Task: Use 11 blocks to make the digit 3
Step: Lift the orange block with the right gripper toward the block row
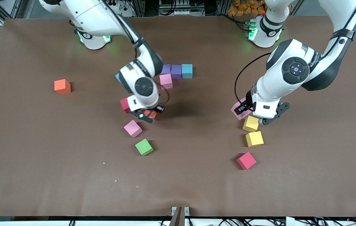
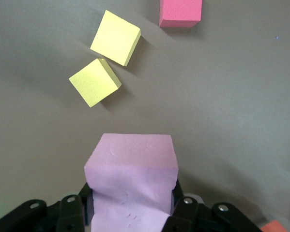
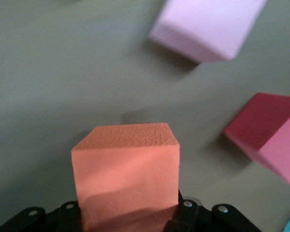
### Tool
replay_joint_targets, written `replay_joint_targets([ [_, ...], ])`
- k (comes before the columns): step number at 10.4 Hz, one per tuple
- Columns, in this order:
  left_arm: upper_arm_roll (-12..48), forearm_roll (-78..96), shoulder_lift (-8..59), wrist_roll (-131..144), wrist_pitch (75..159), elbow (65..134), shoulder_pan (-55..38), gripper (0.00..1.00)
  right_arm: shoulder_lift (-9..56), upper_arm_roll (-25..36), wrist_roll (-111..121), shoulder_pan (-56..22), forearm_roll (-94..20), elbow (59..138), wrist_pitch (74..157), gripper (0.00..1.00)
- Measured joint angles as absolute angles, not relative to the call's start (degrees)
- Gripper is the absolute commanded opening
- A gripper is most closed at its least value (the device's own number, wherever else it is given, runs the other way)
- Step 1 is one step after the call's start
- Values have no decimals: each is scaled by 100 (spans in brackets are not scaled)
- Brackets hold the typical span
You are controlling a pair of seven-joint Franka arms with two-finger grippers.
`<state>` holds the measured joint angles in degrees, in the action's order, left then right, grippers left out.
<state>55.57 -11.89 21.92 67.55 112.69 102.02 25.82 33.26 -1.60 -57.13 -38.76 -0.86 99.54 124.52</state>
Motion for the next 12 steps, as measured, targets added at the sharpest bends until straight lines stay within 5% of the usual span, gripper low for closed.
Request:
replay_joint_targets([
  [12, 5556, -1189, 2193, 6755, 11269, 10196, 2580, 18, 3400, -171, -4339, -4767, -75, 10456, 12786, 0],
])
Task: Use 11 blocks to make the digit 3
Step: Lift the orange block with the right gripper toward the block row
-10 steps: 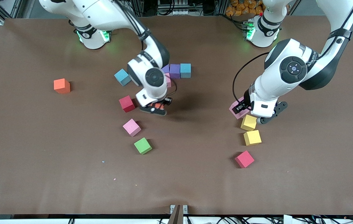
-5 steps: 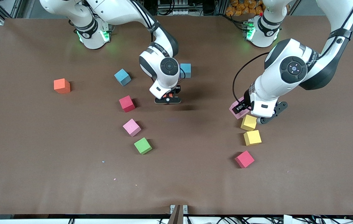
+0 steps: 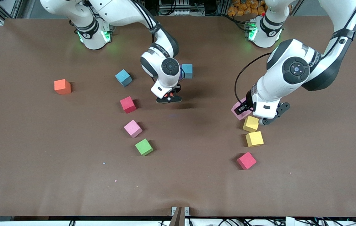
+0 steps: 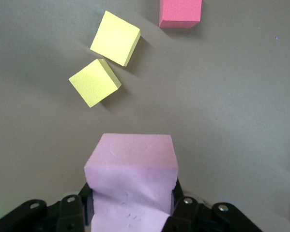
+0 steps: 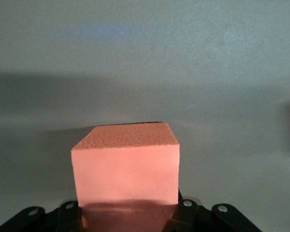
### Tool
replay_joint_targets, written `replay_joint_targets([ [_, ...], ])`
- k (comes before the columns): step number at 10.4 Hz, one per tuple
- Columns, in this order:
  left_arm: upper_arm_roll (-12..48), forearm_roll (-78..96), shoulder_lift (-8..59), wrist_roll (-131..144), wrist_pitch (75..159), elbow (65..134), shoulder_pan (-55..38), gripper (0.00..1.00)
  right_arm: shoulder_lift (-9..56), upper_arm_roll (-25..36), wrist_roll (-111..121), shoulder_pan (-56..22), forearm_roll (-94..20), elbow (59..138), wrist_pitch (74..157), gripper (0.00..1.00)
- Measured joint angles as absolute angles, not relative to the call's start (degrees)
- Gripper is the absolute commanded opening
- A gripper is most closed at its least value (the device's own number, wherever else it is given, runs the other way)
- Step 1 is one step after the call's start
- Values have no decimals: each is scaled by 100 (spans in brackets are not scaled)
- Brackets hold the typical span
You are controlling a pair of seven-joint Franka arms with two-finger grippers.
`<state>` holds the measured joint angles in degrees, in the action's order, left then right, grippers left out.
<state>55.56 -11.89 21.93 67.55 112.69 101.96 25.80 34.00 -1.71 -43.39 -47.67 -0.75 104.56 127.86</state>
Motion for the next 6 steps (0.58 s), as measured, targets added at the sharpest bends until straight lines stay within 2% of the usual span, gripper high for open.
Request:
replay_joint_targets([
  [6, 5556, -1189, 2193, 6755, 11269, 10196, 2580, 18, 3397, -181, -4264, -4859, -75, 10482, 12796, 0],
])
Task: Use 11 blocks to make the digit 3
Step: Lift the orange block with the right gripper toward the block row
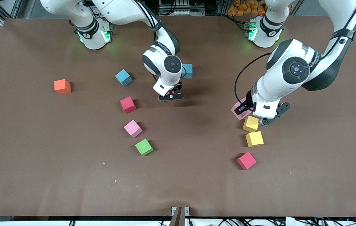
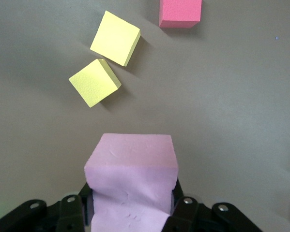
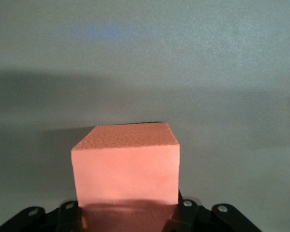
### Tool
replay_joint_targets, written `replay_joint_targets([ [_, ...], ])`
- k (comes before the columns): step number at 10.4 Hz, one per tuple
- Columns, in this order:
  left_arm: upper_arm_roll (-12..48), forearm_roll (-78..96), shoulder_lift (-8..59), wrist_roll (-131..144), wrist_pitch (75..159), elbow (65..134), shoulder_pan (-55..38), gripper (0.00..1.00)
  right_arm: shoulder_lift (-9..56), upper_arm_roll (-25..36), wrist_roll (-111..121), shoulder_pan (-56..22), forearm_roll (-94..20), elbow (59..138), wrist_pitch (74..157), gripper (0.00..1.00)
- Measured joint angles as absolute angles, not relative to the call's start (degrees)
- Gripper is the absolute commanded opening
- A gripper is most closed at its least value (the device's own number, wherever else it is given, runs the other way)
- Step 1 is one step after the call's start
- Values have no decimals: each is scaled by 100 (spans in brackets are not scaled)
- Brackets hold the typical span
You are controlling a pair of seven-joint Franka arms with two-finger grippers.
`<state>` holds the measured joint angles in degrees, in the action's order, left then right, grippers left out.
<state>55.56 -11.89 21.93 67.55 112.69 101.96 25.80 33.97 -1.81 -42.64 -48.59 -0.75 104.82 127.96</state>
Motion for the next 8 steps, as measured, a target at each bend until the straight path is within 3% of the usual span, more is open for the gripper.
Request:
replay_joint_targets([
  [3, 5556, -1189, 2193, 6755, 11269, 10196, 2580, 18, 3358, -174, -4075, -4859, -75, 10570, 12873, 1],
  [4, 5556, -1189, 2193, 6755, 11269, 10196, 2580, 18, 3353, -174, -4059, -4859, -75, 10583, 12884, 15],
  [6, 5556, -1189, 2193, 6755, 11269, 10196, 2580, 18, 3351, -173, -4036, -4859, -75, 10593, 12895, 74],
  [8, 5556, -1189, 2193, 6755, 11269, 10196, 2580, 18, 3351, -172, -3992, -4859, -75, 10623, 12894, 93],
])
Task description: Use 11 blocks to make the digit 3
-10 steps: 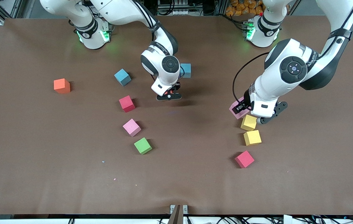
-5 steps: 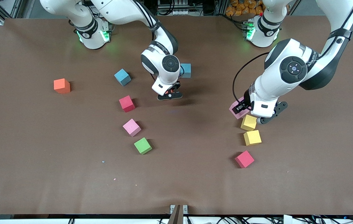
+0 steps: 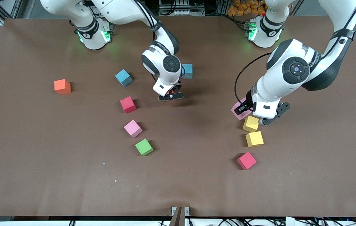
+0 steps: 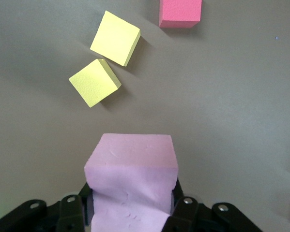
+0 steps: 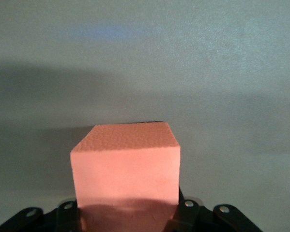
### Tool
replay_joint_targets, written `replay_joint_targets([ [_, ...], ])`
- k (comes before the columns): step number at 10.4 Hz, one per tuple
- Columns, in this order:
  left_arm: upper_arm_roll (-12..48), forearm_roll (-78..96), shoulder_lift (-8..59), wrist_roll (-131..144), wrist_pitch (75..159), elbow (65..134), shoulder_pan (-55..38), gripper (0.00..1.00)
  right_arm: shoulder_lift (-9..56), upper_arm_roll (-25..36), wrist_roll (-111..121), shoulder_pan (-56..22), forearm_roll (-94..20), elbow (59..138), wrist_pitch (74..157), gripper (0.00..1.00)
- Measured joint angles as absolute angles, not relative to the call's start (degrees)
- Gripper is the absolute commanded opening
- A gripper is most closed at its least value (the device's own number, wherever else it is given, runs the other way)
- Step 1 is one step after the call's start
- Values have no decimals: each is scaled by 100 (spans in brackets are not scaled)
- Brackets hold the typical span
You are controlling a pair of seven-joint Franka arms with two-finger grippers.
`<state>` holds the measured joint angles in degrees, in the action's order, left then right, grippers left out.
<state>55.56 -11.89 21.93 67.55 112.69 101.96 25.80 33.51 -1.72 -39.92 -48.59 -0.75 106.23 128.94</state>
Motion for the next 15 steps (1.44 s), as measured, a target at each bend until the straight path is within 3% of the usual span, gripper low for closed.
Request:
replay_joint_targets([
  [6, 5556, -1076, 2195, 6911, 11268, 10196, 2568, 17, 3280, -175, -3913, -4859, -77, 10693, 12859, 93],
  [8, 5544, -765, 2197, 7201, 11255, 10200, 2581, 17, 3093, -192, -3913, -4859, -133, 10658, 12582, 93],
  [9, 5542, -713, 2204, 7440, 11241, 10211, 2581, 17, 2951, -195, -3912, -4859, -189, 10632, 12392, 100],
  [13, 5555, -638, 2288, 8944, 11314, 10465, 2523, 17, 2378, -147, -3922, -4780, -227, 10619, 12027, 100],
  [15, 5569, -629, 2328, 9751, 11768, 10788, 2412, 17, 2194, -120, -3907, -4437, -227, 10623, 11805, 99],
])
